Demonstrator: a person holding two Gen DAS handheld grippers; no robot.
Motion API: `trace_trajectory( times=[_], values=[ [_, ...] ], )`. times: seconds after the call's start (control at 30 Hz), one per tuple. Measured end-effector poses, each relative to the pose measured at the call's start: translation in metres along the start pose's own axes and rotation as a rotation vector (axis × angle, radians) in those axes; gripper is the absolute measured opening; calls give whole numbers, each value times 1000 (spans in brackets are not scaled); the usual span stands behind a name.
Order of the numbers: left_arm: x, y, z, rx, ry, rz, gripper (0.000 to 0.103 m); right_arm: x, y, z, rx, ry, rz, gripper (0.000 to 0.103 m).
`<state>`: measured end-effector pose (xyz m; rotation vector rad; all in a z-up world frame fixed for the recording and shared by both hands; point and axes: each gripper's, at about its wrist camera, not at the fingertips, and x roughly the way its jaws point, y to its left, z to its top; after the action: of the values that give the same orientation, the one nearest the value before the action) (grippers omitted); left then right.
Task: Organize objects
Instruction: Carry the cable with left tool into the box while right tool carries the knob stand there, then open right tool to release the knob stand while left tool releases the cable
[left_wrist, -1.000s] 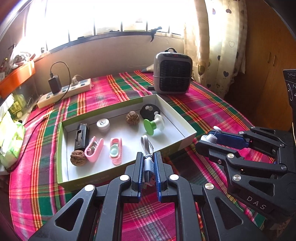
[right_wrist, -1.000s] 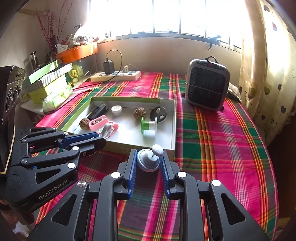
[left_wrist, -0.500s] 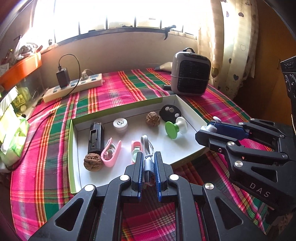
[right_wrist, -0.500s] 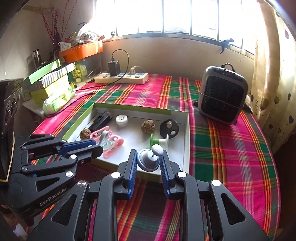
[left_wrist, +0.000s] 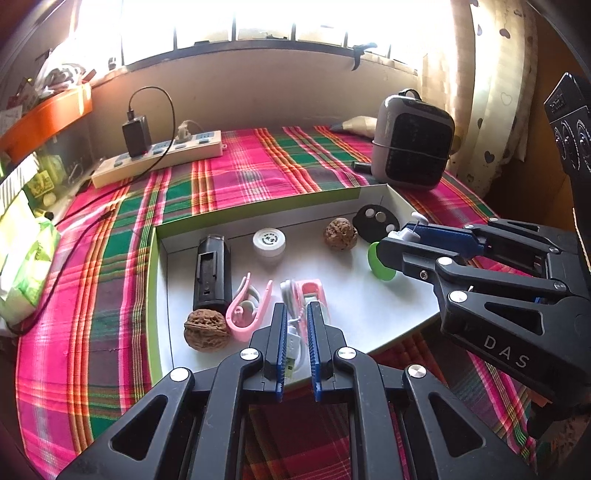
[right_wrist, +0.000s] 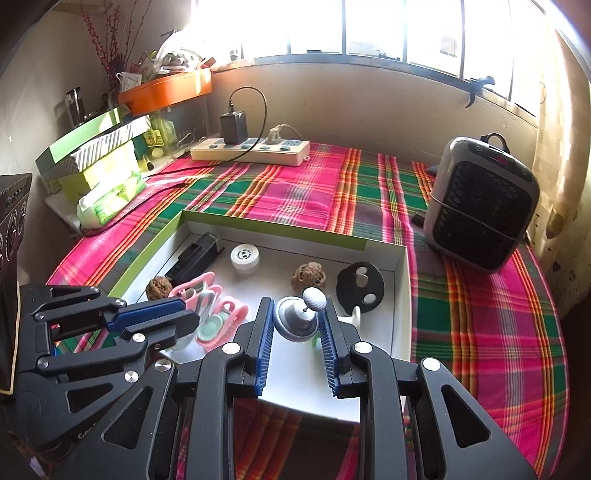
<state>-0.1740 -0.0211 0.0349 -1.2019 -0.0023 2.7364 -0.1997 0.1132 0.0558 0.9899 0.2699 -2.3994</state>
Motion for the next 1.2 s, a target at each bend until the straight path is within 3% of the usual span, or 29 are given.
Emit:
trace_trajectory(
  times=[1.2],
  values=[
    [13, 7, -3, -31, 26, 1, 11, 53, 9, 9, -57, 90, 22, 26]
  ],
)
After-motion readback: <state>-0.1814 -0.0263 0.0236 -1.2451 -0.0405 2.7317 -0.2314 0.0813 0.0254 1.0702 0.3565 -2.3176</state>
